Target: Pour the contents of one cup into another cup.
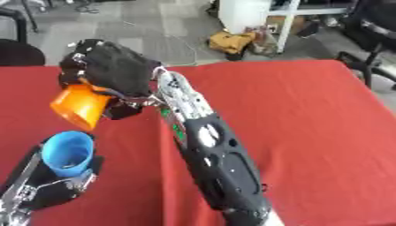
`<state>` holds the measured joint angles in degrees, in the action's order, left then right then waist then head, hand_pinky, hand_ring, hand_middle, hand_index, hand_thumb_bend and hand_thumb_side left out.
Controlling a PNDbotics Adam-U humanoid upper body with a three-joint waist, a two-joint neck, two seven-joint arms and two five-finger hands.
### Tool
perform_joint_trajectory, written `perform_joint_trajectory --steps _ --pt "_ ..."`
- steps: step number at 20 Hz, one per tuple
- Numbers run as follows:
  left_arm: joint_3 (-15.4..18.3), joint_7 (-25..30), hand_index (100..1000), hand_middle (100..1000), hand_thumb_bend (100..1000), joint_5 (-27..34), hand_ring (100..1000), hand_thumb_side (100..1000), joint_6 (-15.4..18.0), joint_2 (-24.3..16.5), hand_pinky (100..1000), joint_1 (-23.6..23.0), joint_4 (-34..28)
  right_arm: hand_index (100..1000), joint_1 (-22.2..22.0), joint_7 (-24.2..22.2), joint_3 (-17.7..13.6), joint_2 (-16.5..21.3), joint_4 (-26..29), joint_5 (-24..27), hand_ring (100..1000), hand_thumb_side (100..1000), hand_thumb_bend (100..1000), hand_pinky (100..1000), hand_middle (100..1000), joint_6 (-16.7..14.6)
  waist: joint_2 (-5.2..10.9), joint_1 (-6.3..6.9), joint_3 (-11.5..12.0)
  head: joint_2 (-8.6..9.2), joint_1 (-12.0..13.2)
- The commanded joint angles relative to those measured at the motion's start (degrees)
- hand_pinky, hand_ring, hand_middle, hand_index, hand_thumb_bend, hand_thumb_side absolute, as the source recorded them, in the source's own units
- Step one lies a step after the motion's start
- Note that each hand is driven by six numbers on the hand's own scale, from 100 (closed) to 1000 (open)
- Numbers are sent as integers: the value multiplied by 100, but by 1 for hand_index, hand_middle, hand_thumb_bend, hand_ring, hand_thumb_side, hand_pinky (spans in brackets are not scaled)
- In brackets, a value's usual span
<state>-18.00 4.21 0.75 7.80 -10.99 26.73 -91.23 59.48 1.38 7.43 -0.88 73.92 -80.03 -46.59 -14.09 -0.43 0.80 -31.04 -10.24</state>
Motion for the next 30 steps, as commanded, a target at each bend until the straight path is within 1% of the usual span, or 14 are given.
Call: perform_joint_trajectory --steps 1,4,11,14,16,18,22,24,25,26,27,28,29,30 --pt "63 -29 681 464 187 1 462 100 6 -7 477 124 -50 604 58 104 -138 -23 75 182 512 100 275 700 281 105 116 25 -6 83 -9" --pt "104 -71 685 471 210 7 467 100 50 -24 481 172 76 591 -30 32 -400 51 27 1010 507 100 237 707 245 432 113 27 -23 87 15" --pt "306 -335 695 486 222 97 483 100 296 -80 493 421 795 563 -573 -479 -1188 359 751 3844 496 100 174 718 223 1960 91 -12 -90 102 118" --pt "369 -443 697 491 210 127 489 100 433 -115 497 589 1124 555 -915 -604 -1430 447 1063 4868 492 100 157 720 219 2546 74 -34 -127 123 164" --pt "403 -520 698 491 195 172 490 100 508 -150 496 724 1346 552 -1147 -642 -1573 476 1202 5418 491 100 146 721 216 2850 54 -47 -158 148 190" --pt "427 -608 700 493 219 227 492 100 580 -187 497 856 1543 549 -1349 -684 -1672 512 1275 5848 491 100 139 723 210 3073 39 -57 -189 162 210" --pt "468 -764 706 503 264 294 503 100 718 -250 502 1112 1865 547 -1786 -793 -1790 571 1265 6291 491 100 133 725 198 3271 -2 -76 -247 220 258" --pt "485 -801 716 520 381 304 521 100 777 -280 511 1206 1985 546 -1984 -840 -1826 575 1209 6382 490 100 131 727 189 3305 -24 -87 -274 245 278" --pt "489 -802 728 538 513 298 539 100 810 -294 520 1244 2031 545 -2071 -863 -1834 574 1175 6408 490 100 130 727 185 3312 -33 -91 -285 257 285" --pt "493 -787 730 542 533 286 543 100 848 -307 522 1275 2068 545 -2144 -885 -1838 570 1143 6431 490 100 130 727 185 3313 -40 -94 -294 268 290" --pt "495 -762 749 594 697 271 593 163 890 -317 553 1301 2092 544 -2205 -908 -1839 561 1104 6459 489 100 129 727 181 3327 -45 -95 -300 277 294" --pt "499 -722 752 602 716 260 599 167 935 -327 558 1320 2104 544 -2257 -929 -1838 554 1077 6469 489 100 129 727 181 3321 -49 -96 -304 284 297" --pt "501 -672 772 657 847 261 648 190 988 -335 593 1331 2096 543 -2301 -947 -1836 544 1045 6475 489 100 128 726 178 3317 -52 -93 -305 292 299" --pt "505 -611 777 672 874 283 661 196 1045 -340 604 1329 2071 542 -2334 -964 -1831 536 1009 6479 488 100 128 726 176 3314 -53 -90 -304 296 299"
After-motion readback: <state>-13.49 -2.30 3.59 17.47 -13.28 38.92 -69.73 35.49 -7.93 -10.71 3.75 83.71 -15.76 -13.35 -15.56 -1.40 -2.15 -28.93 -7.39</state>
